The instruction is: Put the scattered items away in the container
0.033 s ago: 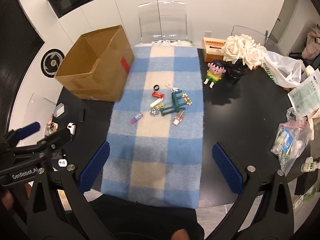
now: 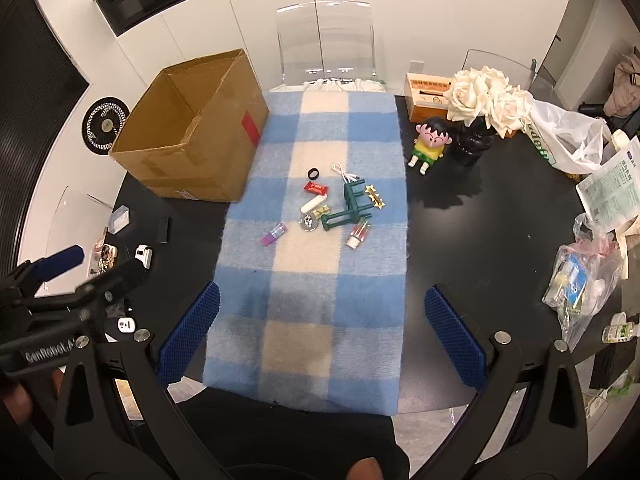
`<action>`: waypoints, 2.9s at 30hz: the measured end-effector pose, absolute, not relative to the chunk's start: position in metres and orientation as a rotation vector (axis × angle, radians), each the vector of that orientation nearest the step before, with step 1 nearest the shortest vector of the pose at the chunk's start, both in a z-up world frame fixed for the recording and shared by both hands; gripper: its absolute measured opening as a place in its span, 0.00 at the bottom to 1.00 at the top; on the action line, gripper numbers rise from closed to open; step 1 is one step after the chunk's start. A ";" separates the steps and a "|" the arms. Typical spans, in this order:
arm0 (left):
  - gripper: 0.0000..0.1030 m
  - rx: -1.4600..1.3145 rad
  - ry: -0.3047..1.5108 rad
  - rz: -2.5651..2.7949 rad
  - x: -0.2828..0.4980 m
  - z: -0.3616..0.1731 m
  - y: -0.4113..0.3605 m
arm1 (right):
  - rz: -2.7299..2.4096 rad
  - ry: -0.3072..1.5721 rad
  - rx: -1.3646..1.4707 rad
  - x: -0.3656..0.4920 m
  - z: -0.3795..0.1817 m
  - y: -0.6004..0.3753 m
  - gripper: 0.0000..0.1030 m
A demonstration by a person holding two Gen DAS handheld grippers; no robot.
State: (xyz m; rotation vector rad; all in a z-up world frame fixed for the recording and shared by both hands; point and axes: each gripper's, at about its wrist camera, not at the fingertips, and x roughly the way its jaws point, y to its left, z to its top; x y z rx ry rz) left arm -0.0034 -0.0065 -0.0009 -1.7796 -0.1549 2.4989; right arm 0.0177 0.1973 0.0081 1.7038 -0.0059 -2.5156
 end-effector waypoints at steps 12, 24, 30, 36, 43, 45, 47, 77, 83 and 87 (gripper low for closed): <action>0.99 -1.780 -0.018 2.652 0.018 -0.001 0.004 | -2.510 -0.075 1.689 0.017 0.011 0.200 1.00; 0.99 -1.791 -0.052 2.626 0.007 0.005 -0.004 | -2.519 -0.078 1.691 0.018 0.012 0.203 1.00; 0.99 -1.773 -0.045 2.625 0.008 0.008 -0.002 | -2.526 -0.072 1.695 0.019 0.012 0.204 1.00; 0.99 -1.756 -0.056 2.631 0.009 0.011 -0.001 | -2.533 -0.061 1.678 0.018 0.015 0.204 1.00; 0.99 -1.747 -0.073 2.641 0.011 0.012 -0.005 | -2.536 -0.054 1.664 0.018 0.018 0.203 1.00; 0.99 -1.748 -0.079 2.640 0.010 0.013 -0.007 | -2.535 -0.053 1.663 0.018 0.018 0.202 1.00; 0.99 -1.749 -0.081 2.639 0.010 0.013 -0.009 | -2.532 -0.046 1.664 0.018 0.018 0.201 1.00; 0.99 -1.786 -0.105 2.624 0.004 0.004 -0.013 | -2.541 -0.026 1.661 0.018 0.019 0.194 1.00; 0.99 -1.841 -0.077 2.585 -0.012 -0.026 -0.011 | -2.534 -0.061 1.698 0.005 0.003 0.207 1.00; 0.99 -1.859 -0.078 2.559 -0.024 -0.045 -0.008 | -2.508 -0.113 1.717 -0.007 -0.014 0.217 1.00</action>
